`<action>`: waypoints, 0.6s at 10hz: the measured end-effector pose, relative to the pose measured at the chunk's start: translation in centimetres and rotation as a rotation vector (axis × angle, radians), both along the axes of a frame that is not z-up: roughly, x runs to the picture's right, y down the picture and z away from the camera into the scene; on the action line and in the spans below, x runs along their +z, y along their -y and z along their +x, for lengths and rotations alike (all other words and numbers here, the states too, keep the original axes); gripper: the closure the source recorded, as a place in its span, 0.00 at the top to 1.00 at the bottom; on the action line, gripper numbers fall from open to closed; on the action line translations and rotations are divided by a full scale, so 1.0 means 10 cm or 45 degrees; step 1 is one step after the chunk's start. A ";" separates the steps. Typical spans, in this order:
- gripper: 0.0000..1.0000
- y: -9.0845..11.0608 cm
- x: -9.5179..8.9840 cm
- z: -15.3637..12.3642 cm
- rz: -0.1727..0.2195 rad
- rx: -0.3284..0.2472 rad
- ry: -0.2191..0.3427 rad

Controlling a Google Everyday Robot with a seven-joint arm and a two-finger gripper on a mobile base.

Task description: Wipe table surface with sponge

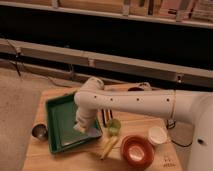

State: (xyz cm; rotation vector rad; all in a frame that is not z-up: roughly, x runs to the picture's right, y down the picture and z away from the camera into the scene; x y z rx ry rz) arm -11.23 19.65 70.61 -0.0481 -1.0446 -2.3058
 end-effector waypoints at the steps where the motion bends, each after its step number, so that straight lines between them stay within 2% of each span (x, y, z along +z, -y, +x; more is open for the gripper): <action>1: 0.02 -0.02 -0.02 -0.18 -0.004 -0.034 0.040; 4: 0.02 -0.15 -0.08 -0.49 -0.032 -0.125 0.135; 6: 0.02 -0.29 -0.15 -0.58 -0.069 -0.181 0.157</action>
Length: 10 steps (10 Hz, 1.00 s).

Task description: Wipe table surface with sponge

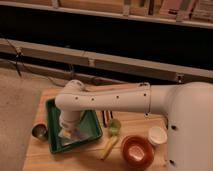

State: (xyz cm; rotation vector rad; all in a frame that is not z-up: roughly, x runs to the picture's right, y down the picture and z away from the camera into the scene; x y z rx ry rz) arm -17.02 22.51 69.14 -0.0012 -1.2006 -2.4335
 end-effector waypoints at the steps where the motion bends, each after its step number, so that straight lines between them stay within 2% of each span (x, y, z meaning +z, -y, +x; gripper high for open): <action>1: 0.02 -0.08 -0.05 0.02 -0.023 -0.014 0.002; 5: 0.02 -0.29 -0.19 0.07 -0.108 -0.059 0.044; 10: 0.02 -0.45 -0.20 0.07 -0.188 -0.068 0.109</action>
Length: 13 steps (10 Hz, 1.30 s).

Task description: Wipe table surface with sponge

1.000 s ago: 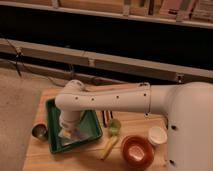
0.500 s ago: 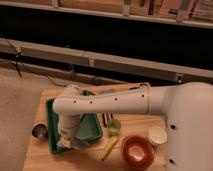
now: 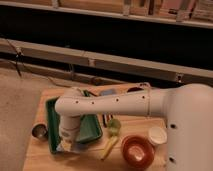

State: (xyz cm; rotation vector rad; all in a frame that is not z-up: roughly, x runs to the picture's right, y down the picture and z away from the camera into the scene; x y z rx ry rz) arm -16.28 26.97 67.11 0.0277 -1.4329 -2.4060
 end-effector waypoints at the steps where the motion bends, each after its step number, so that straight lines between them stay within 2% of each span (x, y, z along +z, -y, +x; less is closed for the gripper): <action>1: 0.02 -0.04 0.03 0.00 -0.027 0.006 0.009; 4: 0.02 -0.14 0.15 -0.08 -0.093 0.002 0.024; 6: 0.02 -0.13 0.22 -0.13 -0.126 -0.018 0.023; 8: 0.02 -0.16 0.29 -0.29 -0.161 -0.062 0.034; 10: 0.02 -0.23 0.33 -0.43 -0.185 -0.121 0.019; 13: 0.02 -0.22 0.33 -0.45 -0.179 -0.125 0.019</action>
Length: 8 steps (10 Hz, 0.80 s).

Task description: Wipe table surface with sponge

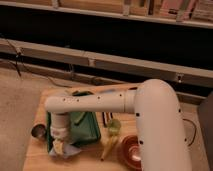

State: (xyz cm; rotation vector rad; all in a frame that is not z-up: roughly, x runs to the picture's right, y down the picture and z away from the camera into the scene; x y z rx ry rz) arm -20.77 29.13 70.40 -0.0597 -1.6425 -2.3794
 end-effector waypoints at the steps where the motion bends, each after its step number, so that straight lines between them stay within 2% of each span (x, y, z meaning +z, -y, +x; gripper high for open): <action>1: 0.02 0.00 0.00 0.00 0.001 -0.001 0.000; 7: 0.02 -0.03 -0.02 -0.03 0.007 -0.018 -0.008; 8: 0.02 -0.03 -0.07 -0.05 0.038 -0.032 -0.008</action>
